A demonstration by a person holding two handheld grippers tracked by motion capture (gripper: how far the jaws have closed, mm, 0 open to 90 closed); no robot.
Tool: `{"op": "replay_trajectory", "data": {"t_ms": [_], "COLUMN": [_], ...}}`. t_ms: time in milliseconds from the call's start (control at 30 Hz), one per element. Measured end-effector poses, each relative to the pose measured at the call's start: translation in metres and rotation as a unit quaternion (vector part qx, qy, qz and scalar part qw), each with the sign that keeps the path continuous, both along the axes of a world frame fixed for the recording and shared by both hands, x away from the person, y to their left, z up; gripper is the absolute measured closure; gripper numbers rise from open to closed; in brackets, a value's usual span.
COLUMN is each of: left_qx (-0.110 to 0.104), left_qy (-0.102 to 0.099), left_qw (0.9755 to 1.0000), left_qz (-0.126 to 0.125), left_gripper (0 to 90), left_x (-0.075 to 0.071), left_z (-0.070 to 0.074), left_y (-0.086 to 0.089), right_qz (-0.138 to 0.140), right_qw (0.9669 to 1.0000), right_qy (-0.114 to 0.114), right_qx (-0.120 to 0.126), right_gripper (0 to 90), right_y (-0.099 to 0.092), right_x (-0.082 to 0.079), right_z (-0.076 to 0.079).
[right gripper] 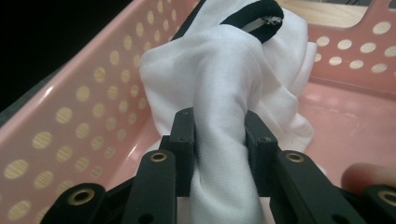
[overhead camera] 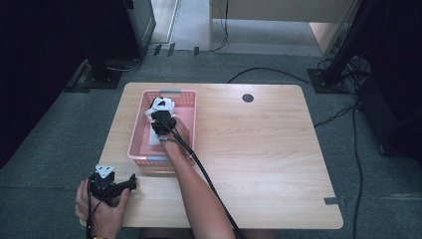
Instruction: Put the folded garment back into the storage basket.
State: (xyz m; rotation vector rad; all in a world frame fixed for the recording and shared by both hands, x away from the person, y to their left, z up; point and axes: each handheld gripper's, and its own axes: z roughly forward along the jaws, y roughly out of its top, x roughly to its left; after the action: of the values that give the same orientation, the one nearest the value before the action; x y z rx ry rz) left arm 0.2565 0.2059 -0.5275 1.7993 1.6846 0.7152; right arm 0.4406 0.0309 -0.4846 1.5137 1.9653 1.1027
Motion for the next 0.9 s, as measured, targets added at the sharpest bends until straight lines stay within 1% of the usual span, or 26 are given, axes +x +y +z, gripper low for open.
{"op": "replay_trajectory", "data": {"t_ms": [100, 200, 333, 500, 600, 700, 833, 900], "left_qx": [-0.001, 0.0, 0.0, 0.0, 0.0, 0.0, -0.001, -0.001], "left_qy": [0.0, 0.0, -0.001, 0.0, -0.001, -0.001, 0.0, 0.0], "left_qw": [1.0, 1.0, 1.0, 1.0, 1.0, 1.0, 1.0, 1.0], "left_qz": [0.0, 0.0, 0.001, 0.001, 0.001, 0.001, 0.001, 0.001], "left_gripper": [0.0, 0.0, 0.0, 0.0, 0.0, 0.0, 0.0, 0.0], "left_x": [0.0, 0.0, 0.0, 0.0, 0.0, 0.0, 0.0, 0.0], "left_z": [0.0, 0.0, 0.0, 0.0, 0.0, 0.0, 0.0, 0.0], "left_y": [0.0, 0.0, 0.0, 0.0, 0.0, 0.0, 0.0, 0.0], "right_qz": [0.009, 0.02, 0.021, 0.024, 0.03, 0.037, 0.063, 0.066], "right_qw": [0.9999, 0.9996, 0.9994, 0.9993, 0.9991, 0.9984, 0.997, 0.9968], "right_qy": [0.008, 0.015, 0.014, 0.016, 0.022, 0.03, 0.032, 0.027], "right_qx": [-0.005, -0.015, -0.021, -0.024, -0.021, -0.031, -0.034, -0.036], "right_gripper": [70.8, 70.2, 69.3, 64.4, 55.7, 48.0, 29.7, 22.9], "right_y": [0.001, 0.003, 0.003, 0.003, 0.003, 0.003, 0.007, 0.008], "right_x": [0.003, 0.004, 0.005, 0.006, 0.007, 0.008, 0.008, 0.008], "right_z": [-0.004, -0.008, -0.01, -0.011, -0.013, -0.016, -0.018, -0.017]}}
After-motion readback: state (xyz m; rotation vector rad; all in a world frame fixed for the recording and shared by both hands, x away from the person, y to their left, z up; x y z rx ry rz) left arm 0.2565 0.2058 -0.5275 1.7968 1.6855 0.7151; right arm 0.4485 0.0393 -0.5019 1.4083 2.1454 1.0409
